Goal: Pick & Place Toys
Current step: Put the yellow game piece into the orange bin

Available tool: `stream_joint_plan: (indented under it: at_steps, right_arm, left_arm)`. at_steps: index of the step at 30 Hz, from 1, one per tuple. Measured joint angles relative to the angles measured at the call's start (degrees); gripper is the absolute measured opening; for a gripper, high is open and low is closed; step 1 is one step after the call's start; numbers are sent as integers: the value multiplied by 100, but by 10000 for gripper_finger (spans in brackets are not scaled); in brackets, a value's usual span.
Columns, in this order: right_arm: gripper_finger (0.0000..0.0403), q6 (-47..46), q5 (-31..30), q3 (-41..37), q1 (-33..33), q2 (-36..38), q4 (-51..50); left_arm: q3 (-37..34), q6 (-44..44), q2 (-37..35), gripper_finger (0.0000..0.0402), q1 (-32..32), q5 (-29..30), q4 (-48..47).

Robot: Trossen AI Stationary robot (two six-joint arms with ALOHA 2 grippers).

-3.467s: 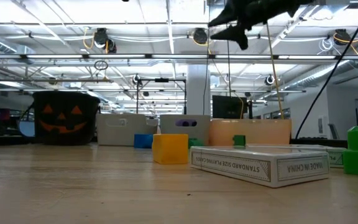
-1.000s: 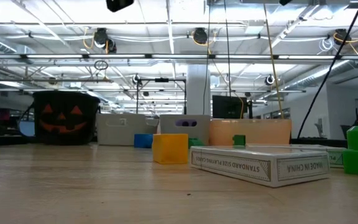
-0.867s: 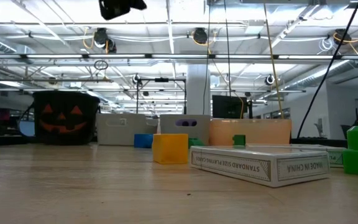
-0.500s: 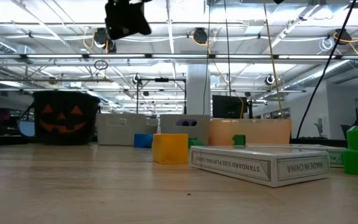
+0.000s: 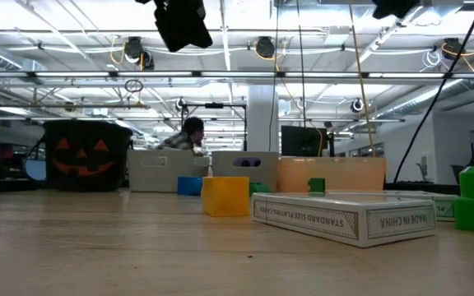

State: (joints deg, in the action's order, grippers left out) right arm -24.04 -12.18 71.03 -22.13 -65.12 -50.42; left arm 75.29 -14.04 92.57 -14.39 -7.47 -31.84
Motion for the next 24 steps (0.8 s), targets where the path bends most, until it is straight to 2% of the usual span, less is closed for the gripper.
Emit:
stream_joint_plan:
  at_steps: [7, 11, 19, 24]
  right_arm:
    - [180, -996, -2, -1199, 0, 634, 941]
    - [180, -1574, 35, -1948, -9, 870, 1713]
    - [180, -1809, -138, -2960, 2, 1101, 4217]
    - [180, -1885, -451, -3014, 6, 1116, 4241]
  left_arm:
    - [0, 1077, 5, 221, 107, 293, -95]
    - [0, 1466, 5, 221, 242, 239, -103]
    - [2, 2531, 114, 221, 313, 179, -91]
    - [2, 3079, 524, 221, 262, 200, -90]
